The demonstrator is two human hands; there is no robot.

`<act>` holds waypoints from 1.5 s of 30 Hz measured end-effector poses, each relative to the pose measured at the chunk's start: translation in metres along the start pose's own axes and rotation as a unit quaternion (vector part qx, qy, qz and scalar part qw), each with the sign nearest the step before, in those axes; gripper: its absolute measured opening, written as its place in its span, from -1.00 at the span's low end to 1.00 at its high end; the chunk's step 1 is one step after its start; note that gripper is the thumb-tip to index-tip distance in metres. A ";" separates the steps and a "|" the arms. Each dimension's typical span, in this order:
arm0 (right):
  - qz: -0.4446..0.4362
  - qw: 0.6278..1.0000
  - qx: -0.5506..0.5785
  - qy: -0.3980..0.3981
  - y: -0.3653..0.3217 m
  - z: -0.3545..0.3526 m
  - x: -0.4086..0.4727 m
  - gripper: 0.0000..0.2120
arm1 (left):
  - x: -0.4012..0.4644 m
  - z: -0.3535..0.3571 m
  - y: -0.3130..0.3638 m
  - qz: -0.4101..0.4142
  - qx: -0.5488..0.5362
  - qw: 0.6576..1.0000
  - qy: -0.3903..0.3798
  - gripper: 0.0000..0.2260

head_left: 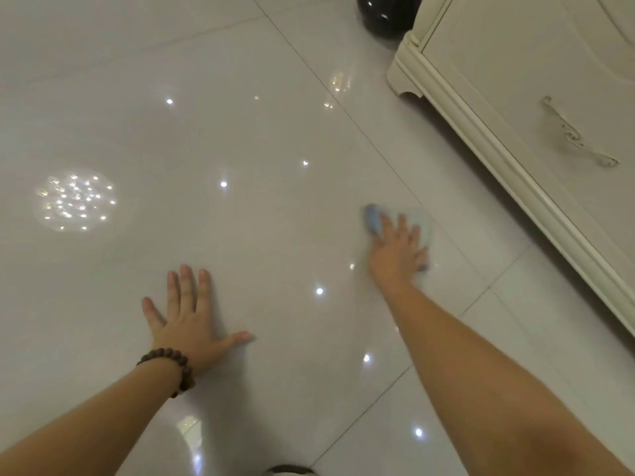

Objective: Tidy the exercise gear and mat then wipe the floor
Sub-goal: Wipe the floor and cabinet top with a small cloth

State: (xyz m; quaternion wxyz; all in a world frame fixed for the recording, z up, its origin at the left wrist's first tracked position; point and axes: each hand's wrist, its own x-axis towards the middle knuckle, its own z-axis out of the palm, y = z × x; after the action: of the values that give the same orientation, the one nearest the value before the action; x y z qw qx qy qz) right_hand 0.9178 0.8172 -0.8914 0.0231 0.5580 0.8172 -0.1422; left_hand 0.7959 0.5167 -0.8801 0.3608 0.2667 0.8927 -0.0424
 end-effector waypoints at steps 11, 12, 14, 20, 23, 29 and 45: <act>0.019 0.998 -0.026 0.055 0.180 -0.027 -0.006 -0.45 | -0.004 -0.019 0.000 0.009 0.007 0.997 -0.081 0.41; 0.196 0.979 0.013 0.053 0.210 -0.044 -0.007 -0.43 | -0.003 -0.019 0.001 0.008 0.013 0.996 -0.084 0.39; 0.343 0.939 0.014 0.034 0.209 -0.050 -0.018 -0.45 | -0.003 -0.018 0.002 0.003 0.025 0.997 -0.079 0.37; -0.035 0.996 0.014 0.077 0.023 0.031 -0.077 -0.47 | -0.005 -0.016 0.005 -0.002 0.028 0.998 -0.063 0.39; -0.334 0.942 -0.023 0.013 -0.006 0.047 -0.122 -0.54 | -0.007 -0.014 0.004 0.001 0.029 0.998 -0.052 0.39; -0.364 0.927 -0.087 -0.007 0.137 0.014 -0.102 -0.53 | -0.007 -0.009 0.003 0.005 0.037 0.999 -0.029 0.38; -0.318 0.948 0.003 0.004 -0.017 0.052 -0.136 -0.55 | -0.004 0.005 -0.011 0.037 0.024 0.999 0.024 0.34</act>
State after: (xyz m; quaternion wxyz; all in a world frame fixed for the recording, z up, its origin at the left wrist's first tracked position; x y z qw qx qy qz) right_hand 0.9472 0.6748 -0.9111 -0.0282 0.2697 0.9519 -0.1429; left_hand 0.7957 0.5044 -0.8820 0.3344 0.3087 0.8893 -0.0444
